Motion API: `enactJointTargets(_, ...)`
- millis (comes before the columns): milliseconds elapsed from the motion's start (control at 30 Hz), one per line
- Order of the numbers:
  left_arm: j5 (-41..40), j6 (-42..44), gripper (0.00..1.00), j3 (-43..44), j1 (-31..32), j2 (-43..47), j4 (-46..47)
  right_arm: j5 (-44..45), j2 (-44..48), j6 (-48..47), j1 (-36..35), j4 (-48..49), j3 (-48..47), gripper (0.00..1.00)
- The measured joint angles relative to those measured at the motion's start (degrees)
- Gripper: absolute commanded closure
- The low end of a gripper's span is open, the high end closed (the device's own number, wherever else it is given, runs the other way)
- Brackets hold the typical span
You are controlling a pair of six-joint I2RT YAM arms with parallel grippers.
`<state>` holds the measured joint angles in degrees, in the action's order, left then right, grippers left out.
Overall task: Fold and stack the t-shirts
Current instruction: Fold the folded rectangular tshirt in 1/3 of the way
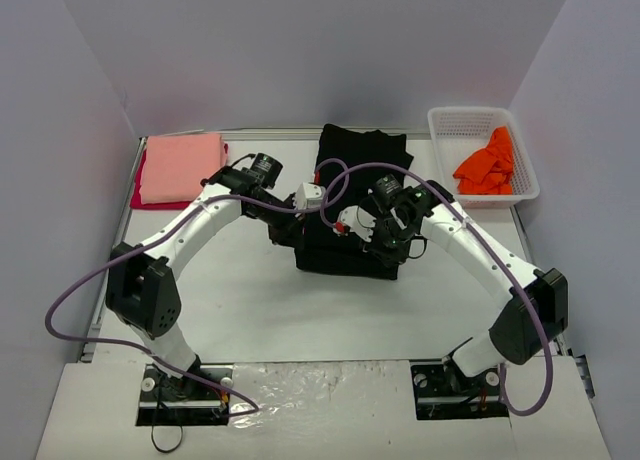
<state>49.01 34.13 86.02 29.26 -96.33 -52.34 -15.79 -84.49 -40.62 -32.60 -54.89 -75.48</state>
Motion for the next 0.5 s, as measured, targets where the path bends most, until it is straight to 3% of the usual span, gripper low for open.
enactJointTargets(500,-9.62,-7.21,0.98,7.91,-0.15,-6.86,9.99,3.15,-8.48,-1.88,7.45,5.92,-5.42,1.00)
